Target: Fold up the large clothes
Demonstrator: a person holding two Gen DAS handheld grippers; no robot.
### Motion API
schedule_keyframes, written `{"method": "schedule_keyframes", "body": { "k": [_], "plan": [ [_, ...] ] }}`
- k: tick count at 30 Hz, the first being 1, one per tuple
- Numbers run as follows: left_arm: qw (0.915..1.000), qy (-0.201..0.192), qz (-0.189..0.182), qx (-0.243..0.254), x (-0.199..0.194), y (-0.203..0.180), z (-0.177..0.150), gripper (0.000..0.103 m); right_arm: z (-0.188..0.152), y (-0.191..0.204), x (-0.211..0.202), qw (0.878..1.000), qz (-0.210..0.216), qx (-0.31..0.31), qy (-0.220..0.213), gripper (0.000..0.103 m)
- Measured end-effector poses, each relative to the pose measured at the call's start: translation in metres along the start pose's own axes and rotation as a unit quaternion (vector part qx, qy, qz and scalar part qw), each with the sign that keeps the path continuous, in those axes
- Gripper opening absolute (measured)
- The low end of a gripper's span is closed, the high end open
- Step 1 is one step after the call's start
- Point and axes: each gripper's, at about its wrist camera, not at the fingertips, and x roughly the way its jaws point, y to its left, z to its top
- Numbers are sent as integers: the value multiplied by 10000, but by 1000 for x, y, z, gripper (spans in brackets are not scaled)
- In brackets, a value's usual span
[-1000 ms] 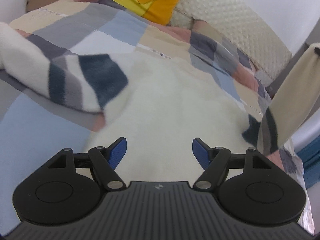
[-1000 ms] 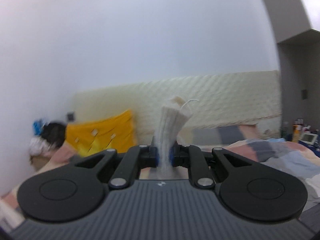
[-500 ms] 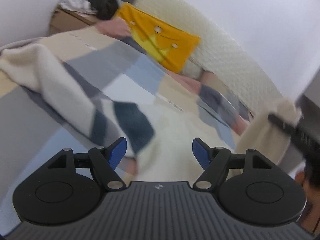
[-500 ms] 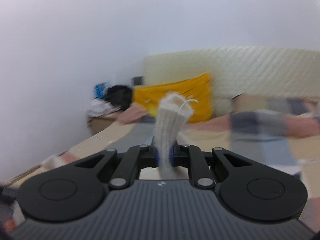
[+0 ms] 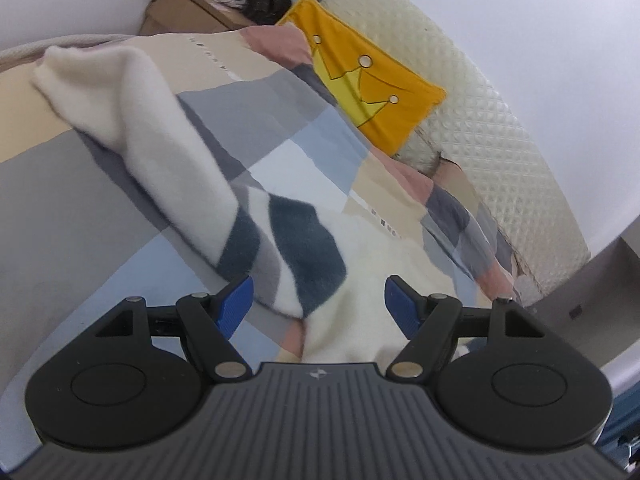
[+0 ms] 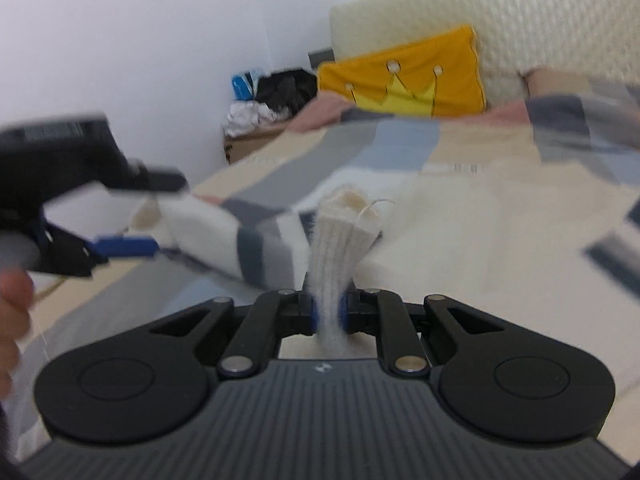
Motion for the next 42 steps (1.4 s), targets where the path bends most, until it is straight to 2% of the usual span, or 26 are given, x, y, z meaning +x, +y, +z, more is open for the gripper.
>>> {"method": "schedule_keyframes", "body": {
  "k": [3, 6, 8, 11, 13, 14, 19, 24, 28, 30, 33, 36, 39, 42],
  "plan": [
    [10000, 40, -19, 11, 3, 1, -2, 77, -17, 6, 5, 10000, -4, -44, 54, 15],
    [9995, 121, 222, 183, 16, -3, -5, 77, -23, 10, 10, 9998, 10, -154, 137, 16],
    [9993, 245, 242, 142, 25, -3, -8, 77, -24, 11, 11, 9998, 43, -110, 183, 19],
    [9991, 366, 187, 134, 31, -4, -11, 77, -23, 4, 6, 9981, 368, 362, 343, 32],
    [9990, 402, 93, 159, 30, -6, -12, 77, -20, 2, 1, 9961, 491, 556, 481, 57],
    [9990, 412, 43, 178, 29, -7, -13, 77, -18, 2, -2, 9959, 471, 577, 511, 60],
    [9974, 518, -214, 442, 25, -20, -22, 76, -12, -5, -24, 9944, 500, 665, 646, 60],
    [9934, 633, -445, 847, 27, -39, -37, 73, -13, -32, -53, 9913, 510, 1143, 398, 60],
    [9890, 915, -641, 974, 36, -51, -54, 63, -18, -56, -58, 9906, 141, 1338, 233, 61],
    [9866, 1059, -602, 1088, 43, -56, -65, 53, -20, -70, -55, 9880, -133, 1523, 214, 61],
    [9823, 1197, -353, 1394, 53, -62, -81, 44, -19, -80, -46, 9874, -604, 1430, 296, 60],
    [9783, 1287, -37, 1626, 62, -60, -91, 40, -22, -84, -35, 9868, -1087, 1113, 445, 60],
    [9728, 1546, 239, 1708, 76, -53, -98, 38, -27, -86, -27, 9859, -1332, 864, 528, 58],
    [9667, 1776, 589, 1746, 85, -44, -114, 32, -35, -92, -18, 9817, -1475, 998, 681, 57]
  ]
}}
